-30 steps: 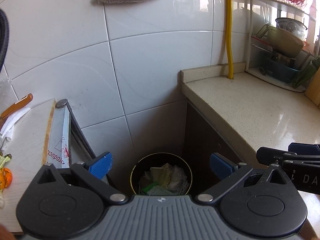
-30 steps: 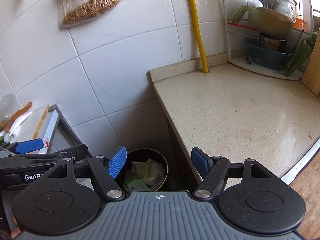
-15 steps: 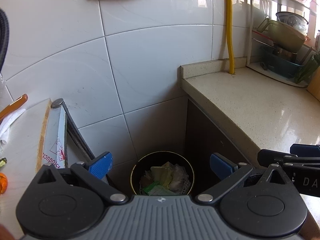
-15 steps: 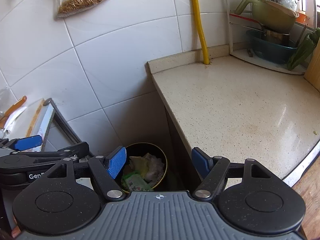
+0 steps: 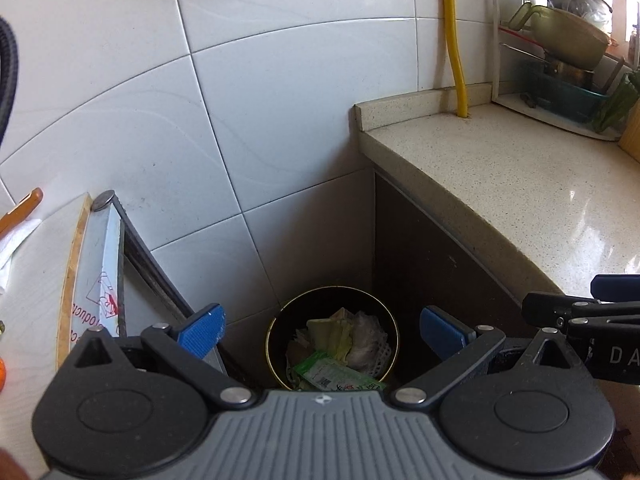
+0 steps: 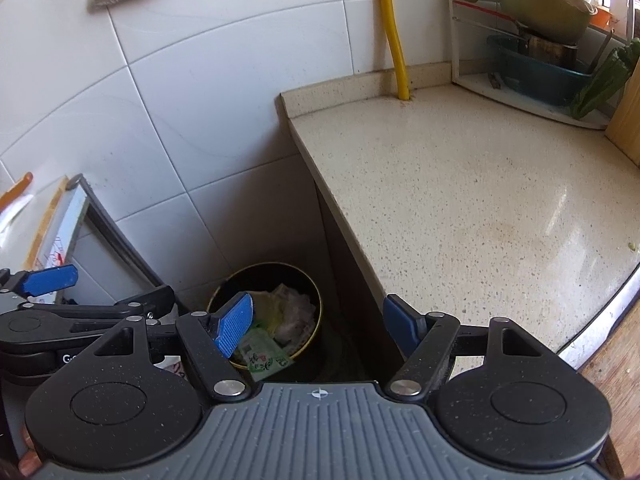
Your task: Collect trash
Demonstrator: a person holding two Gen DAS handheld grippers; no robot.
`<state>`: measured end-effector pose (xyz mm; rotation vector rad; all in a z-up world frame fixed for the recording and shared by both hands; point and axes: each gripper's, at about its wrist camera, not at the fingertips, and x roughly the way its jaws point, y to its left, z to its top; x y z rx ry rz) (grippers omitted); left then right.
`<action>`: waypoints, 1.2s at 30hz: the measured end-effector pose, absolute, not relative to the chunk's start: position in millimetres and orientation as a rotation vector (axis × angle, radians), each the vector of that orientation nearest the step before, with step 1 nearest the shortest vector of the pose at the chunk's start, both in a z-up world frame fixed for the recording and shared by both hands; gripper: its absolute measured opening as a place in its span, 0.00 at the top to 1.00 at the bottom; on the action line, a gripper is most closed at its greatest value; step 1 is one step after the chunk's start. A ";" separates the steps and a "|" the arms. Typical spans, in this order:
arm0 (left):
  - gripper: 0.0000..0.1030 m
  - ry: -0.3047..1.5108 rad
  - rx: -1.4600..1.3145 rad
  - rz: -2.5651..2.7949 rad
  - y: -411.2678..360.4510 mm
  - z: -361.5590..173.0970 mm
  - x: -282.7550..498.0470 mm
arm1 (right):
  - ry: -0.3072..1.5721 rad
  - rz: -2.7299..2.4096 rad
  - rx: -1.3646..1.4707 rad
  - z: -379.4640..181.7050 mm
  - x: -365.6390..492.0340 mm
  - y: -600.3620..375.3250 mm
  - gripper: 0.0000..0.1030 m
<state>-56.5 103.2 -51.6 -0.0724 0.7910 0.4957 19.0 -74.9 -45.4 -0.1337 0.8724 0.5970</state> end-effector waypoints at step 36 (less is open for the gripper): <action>0.00 0.796 -0.046 0.472 118.0 -66.8 -44.6 | 0.913 0.562 -0.164 -59.0 28.1 -61.0 0.24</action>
